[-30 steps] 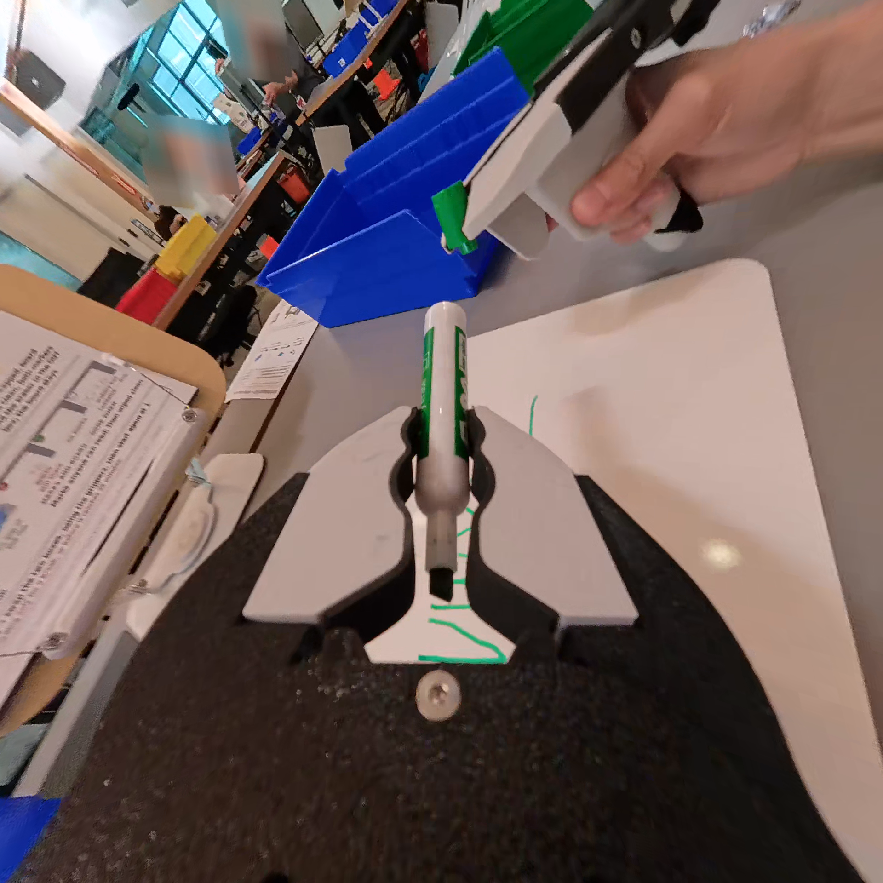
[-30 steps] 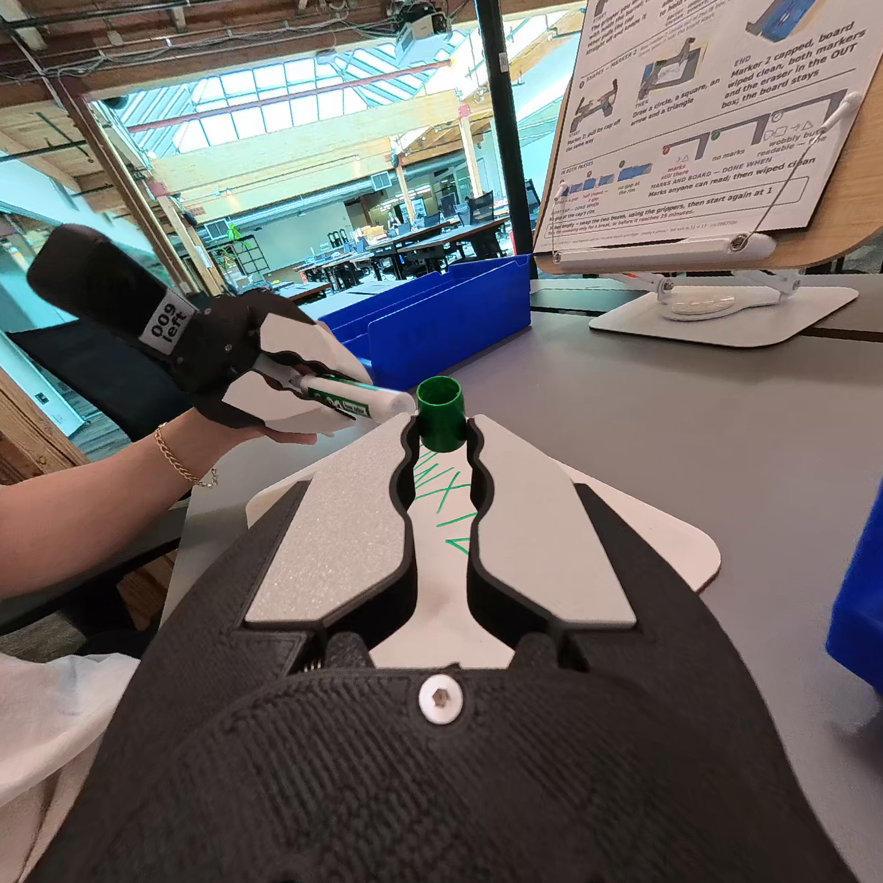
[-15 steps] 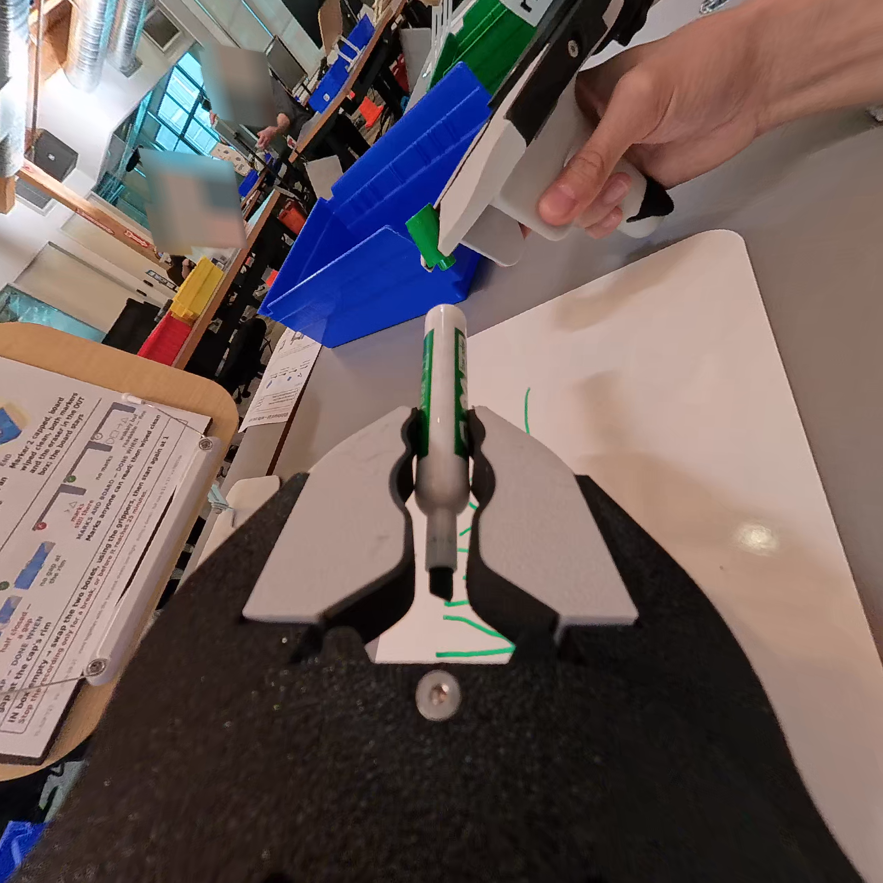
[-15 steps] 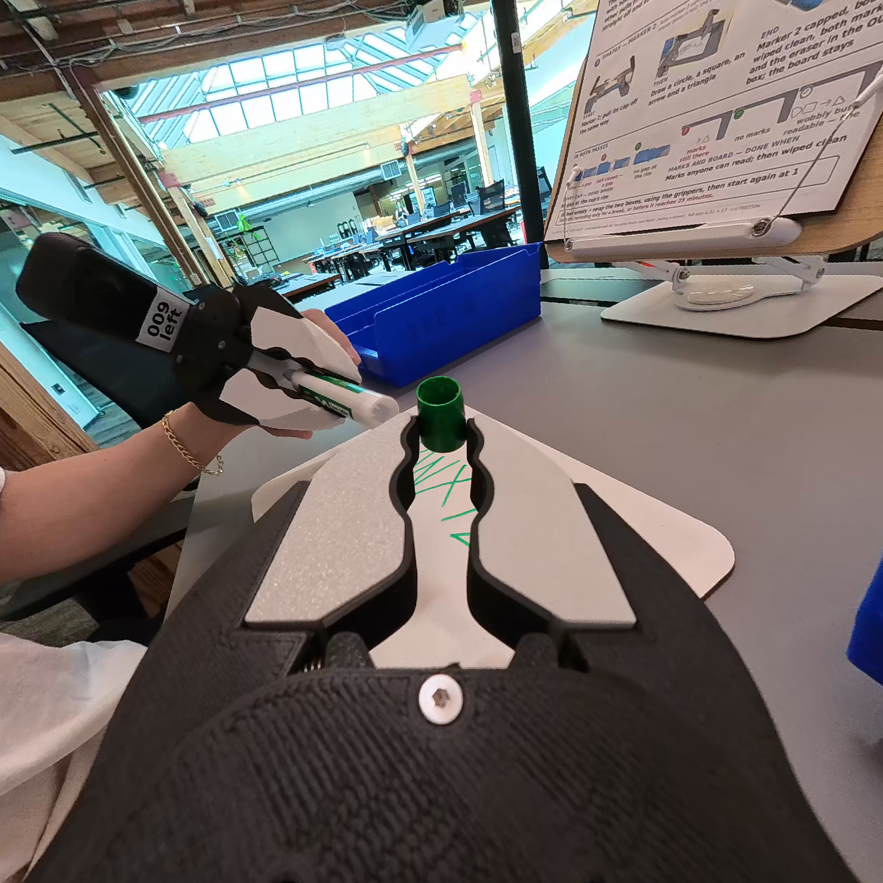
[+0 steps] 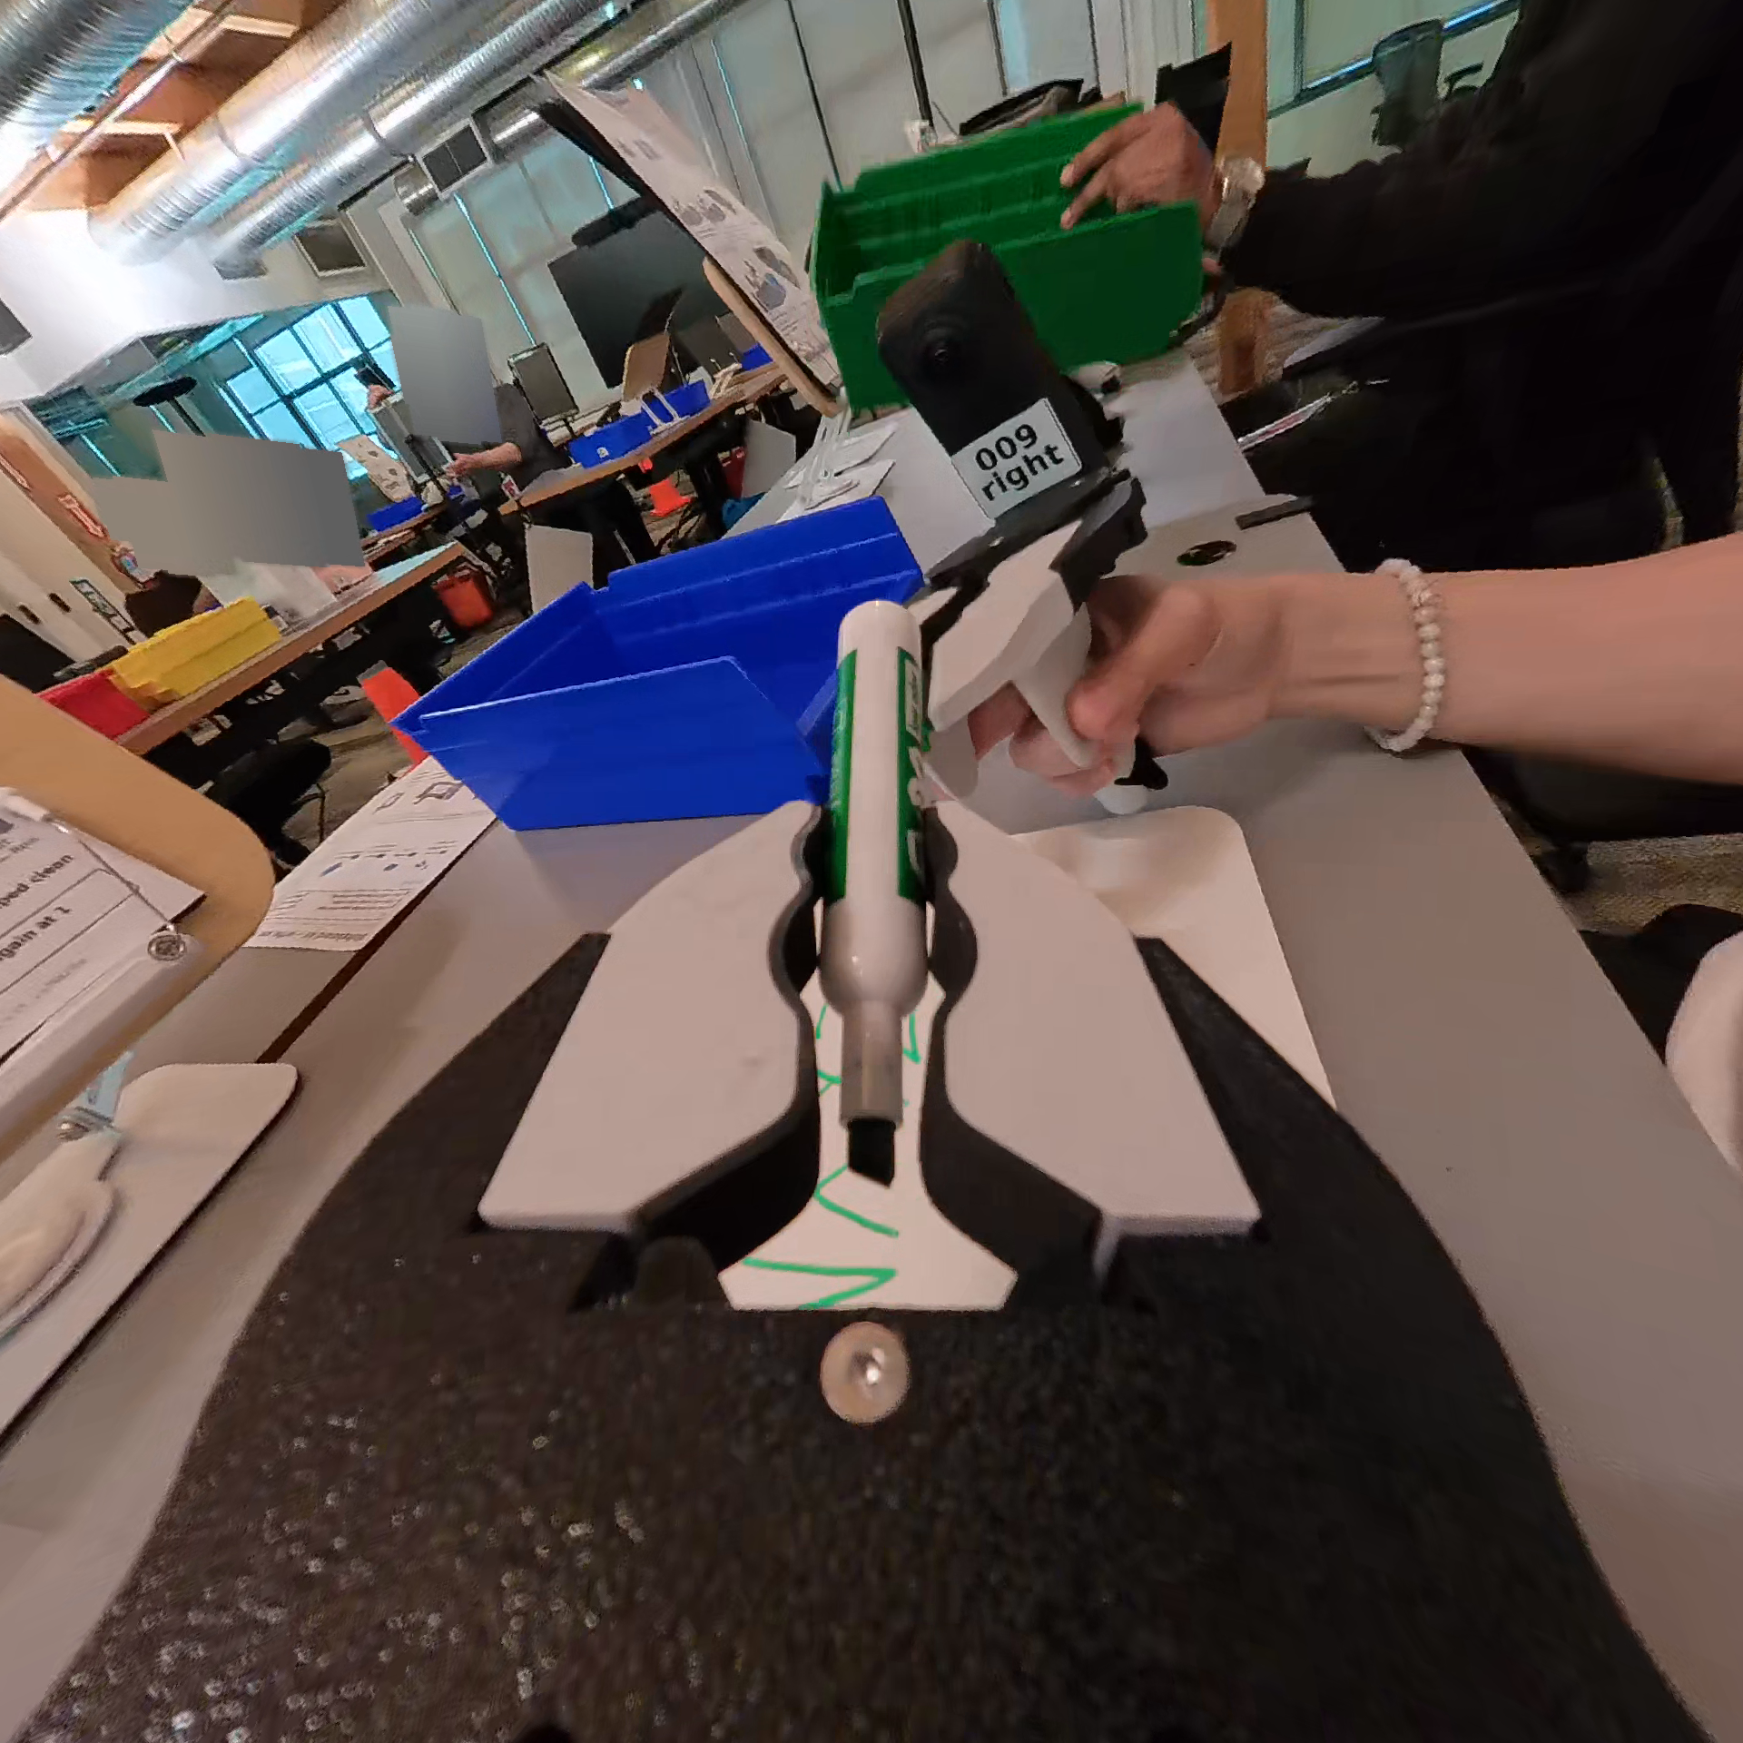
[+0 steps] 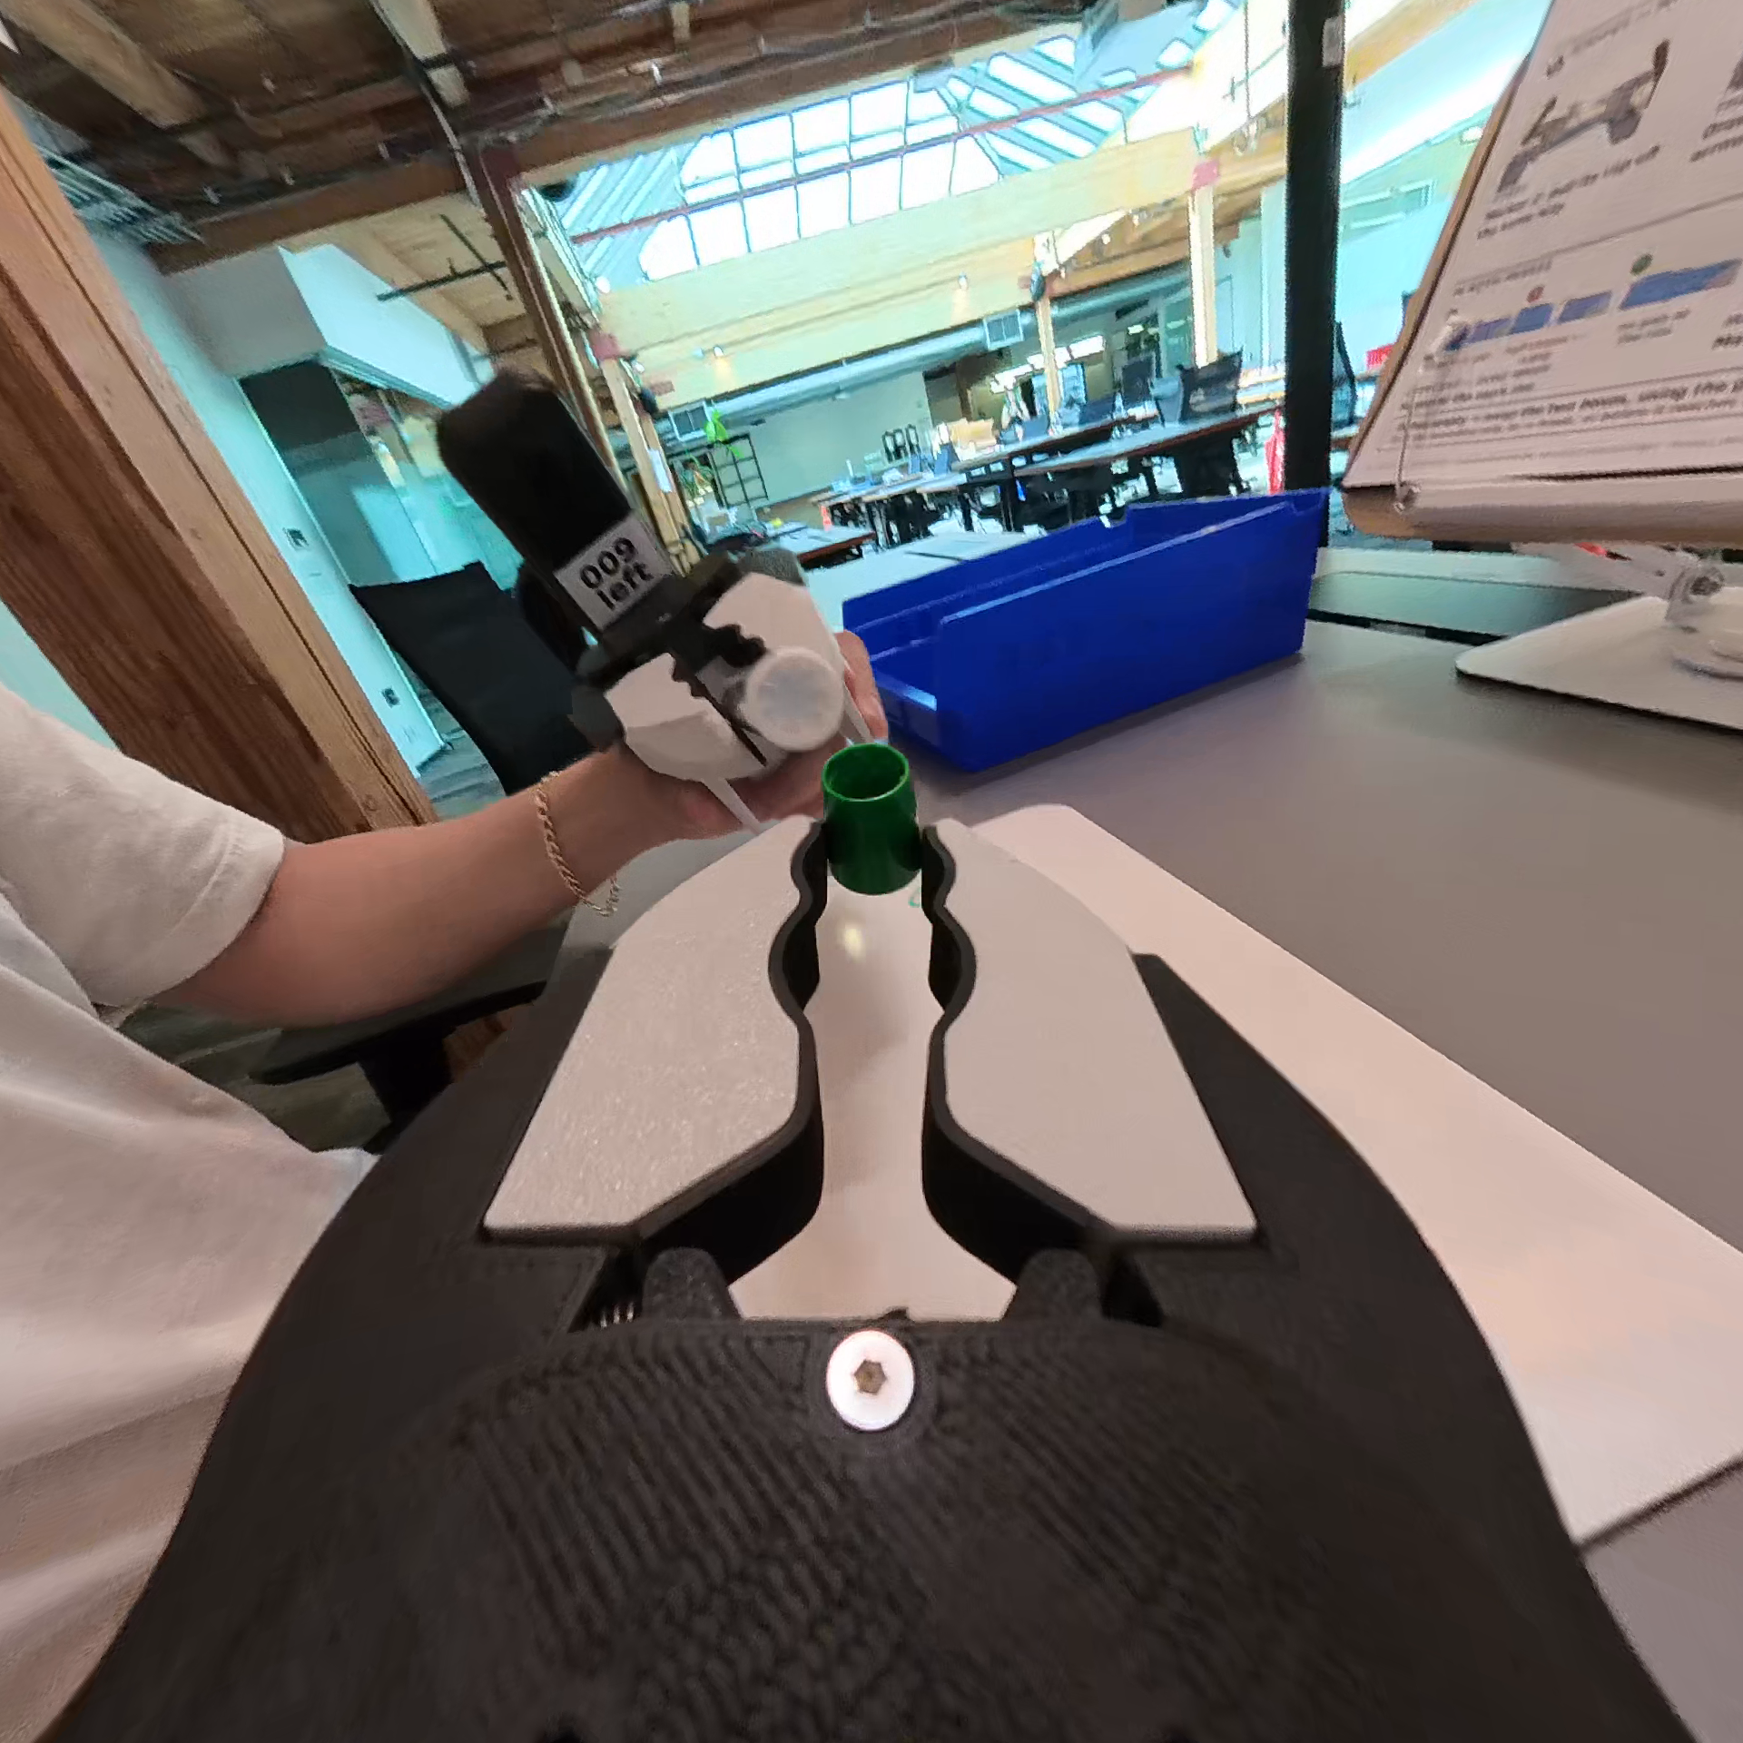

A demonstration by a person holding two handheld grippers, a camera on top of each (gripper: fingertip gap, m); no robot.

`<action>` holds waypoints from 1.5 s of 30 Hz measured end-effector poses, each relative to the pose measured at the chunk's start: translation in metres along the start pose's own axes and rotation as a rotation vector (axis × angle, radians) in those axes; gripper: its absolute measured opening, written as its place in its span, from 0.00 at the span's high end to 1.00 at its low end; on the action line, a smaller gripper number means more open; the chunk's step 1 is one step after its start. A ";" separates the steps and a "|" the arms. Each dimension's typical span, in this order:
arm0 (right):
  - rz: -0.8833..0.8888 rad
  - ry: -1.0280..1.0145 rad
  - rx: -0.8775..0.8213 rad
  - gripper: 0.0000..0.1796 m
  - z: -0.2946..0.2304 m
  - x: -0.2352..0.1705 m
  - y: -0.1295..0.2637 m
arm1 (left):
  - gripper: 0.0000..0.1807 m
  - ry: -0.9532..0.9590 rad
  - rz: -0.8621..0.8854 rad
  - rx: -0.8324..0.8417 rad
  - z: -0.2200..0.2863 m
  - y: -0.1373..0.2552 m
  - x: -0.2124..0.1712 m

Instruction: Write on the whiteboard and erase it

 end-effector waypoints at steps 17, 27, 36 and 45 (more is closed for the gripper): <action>-0.155 0.151 -0.015 0.89 -0.038 0.001 -0.036 | 0.90 -0.074 -0.276 -0.154 0.018 -0.045 -0.006; -0.237 0.241 -0.182 0.90 -0.043 0.003 -0.039 | 0.89 -0.039 -0.352 -0.199 0.023 -0.056 -0.010; -0.287 0.222 -0.203 0.89 -0.036 -0.002 -0.038 | 0.89 0.112 -0.255 -0.183 0.025 -0.055 -0.012; -0.216 0.214 -0.237 0.89 -0.032 0.006 -0.027 | 0.92 0.176 -0.323 -0.138 0.019 -0.050 -0.025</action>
Point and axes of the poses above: each gripper's, where its closed fingertips meet, y back along the fingers, x out of its top, z = x × y across the jaws, the point moved 8 cm from there along y, back along the fingers, and after that the axes turned 14 degrees about -y, right-handed, at the moved point
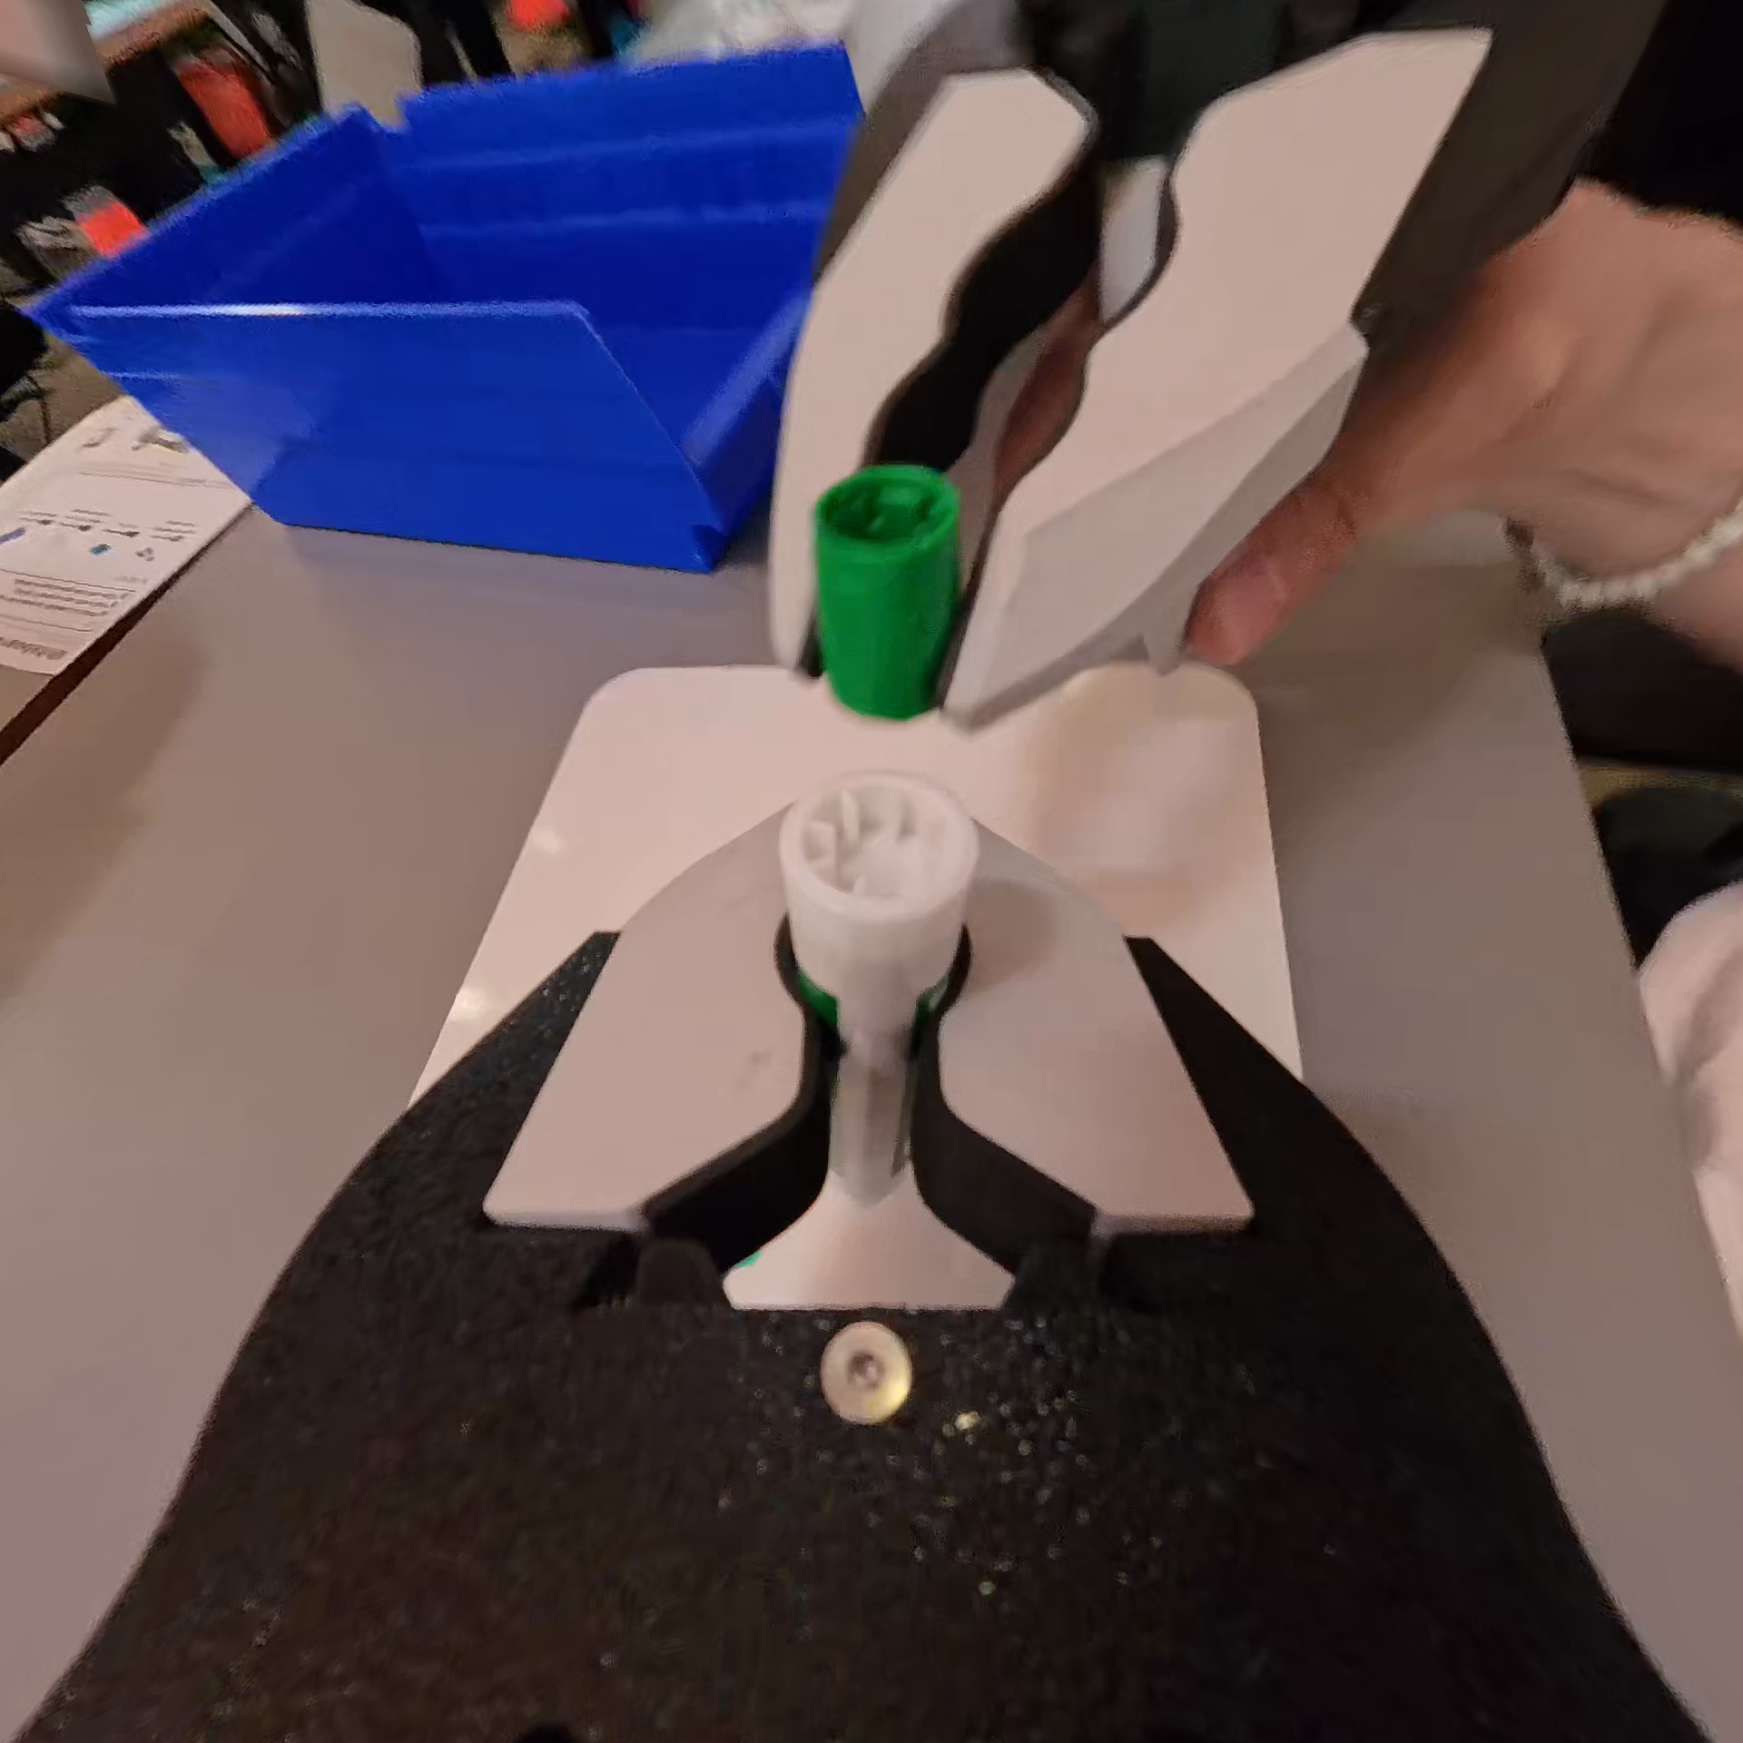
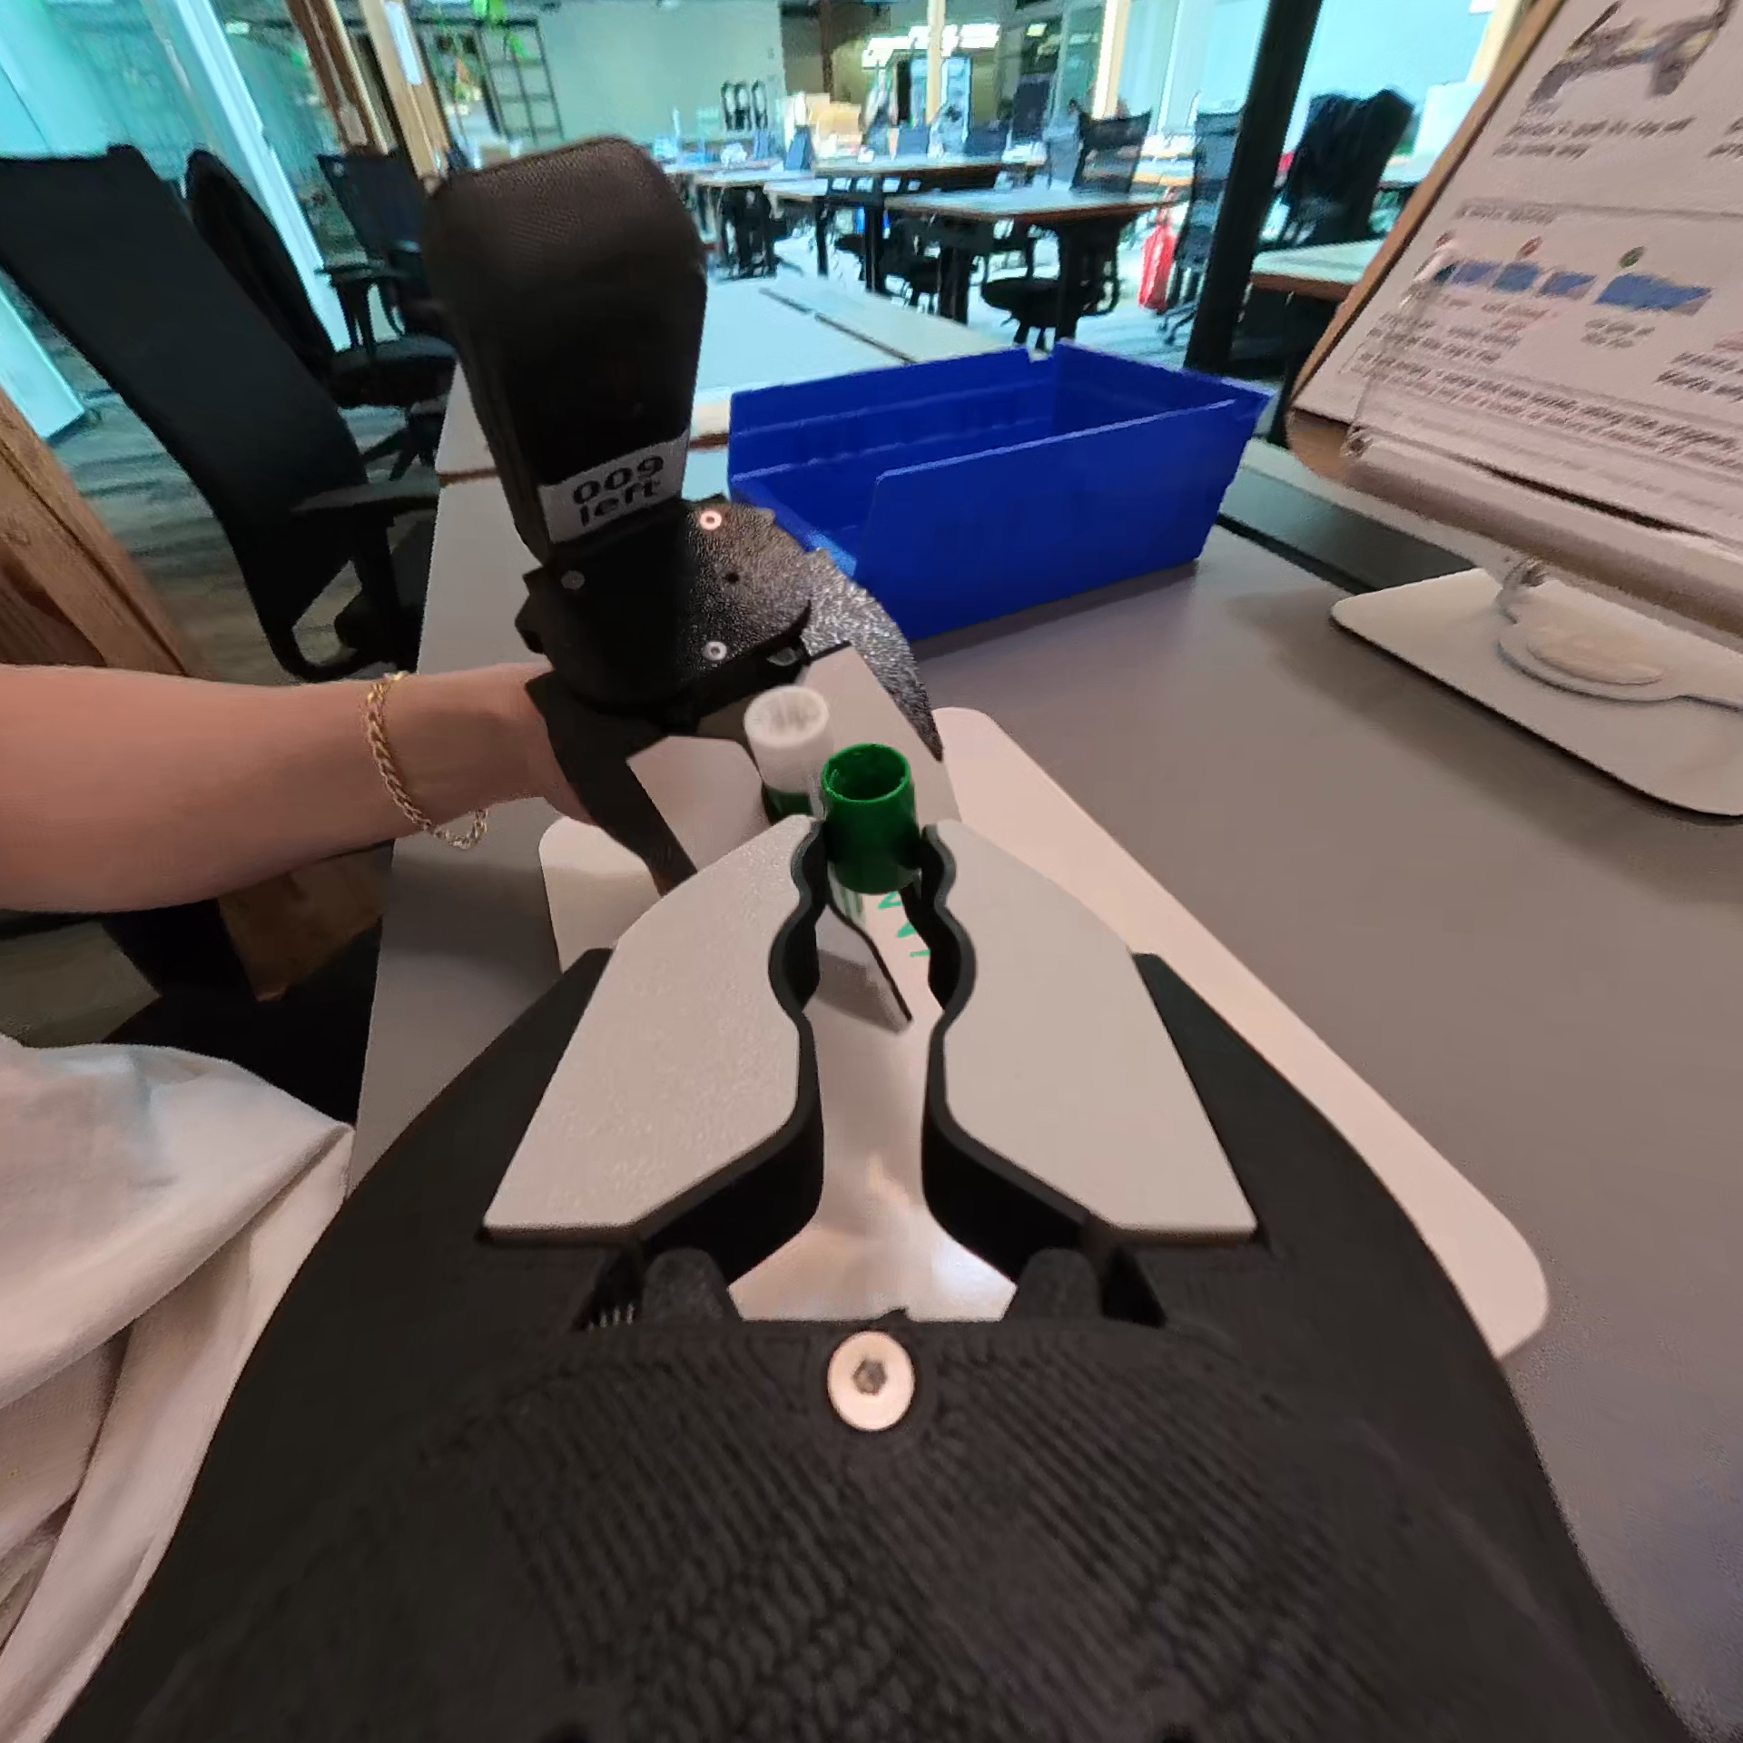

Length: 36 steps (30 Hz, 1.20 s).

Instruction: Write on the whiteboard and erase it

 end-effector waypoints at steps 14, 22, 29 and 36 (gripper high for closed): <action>0.142 -0.073 0.136 0.89 0.005 -0.001 0.003 | 0.92 0.706 1.069 0.097 -0.053 0.076 0.031; -0.026 0.049 0.009 0.89 -0.007 -0.008 -0.020 | 0.92 0.507 0.919 0.108 -0.044 0.076 0.060; -0.036 0.093 -0.034 0.89 -0.018 -0.001 -0.023 | 0.92 0.391 0.727 0.129 -0.037 0.064 0.063; -0.110 0.126 -0.088 0.89 -0.020 -0.006 -0.028 | 0.93 0.282 0.505 0.171 -0.027 0.047 0.066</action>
Point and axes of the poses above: each gripper's, where its closed fingertips meet, y back along the fingers, x out of its top, z = x × y across the jaws, the point moved 8 cm from there along y, back along the fingers, and after that the axes turned 14 degrees about -y, right-handed, at the moved point
